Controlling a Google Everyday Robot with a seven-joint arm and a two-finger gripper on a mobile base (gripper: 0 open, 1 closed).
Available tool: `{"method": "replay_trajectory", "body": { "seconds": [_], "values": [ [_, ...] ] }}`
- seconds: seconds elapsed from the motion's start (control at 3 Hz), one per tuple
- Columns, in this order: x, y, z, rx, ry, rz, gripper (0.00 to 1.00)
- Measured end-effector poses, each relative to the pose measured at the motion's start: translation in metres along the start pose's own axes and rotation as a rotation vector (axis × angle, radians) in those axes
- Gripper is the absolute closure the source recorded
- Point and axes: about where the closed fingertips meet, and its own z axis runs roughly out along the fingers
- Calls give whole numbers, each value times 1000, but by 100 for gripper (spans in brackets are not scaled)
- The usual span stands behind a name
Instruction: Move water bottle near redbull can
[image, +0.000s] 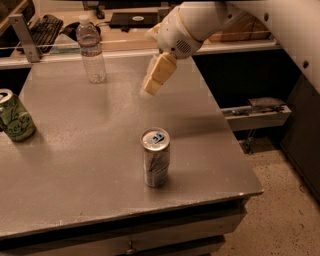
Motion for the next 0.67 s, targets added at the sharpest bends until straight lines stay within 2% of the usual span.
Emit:
{"method": "replay_trajectory", "body": {
  "seconds": [0.33,0.67],
  "values": [
    [-3,-2,4,18,-37,1,0],
    [-17,-29,29,90,-181,8,0]
  ]
}}
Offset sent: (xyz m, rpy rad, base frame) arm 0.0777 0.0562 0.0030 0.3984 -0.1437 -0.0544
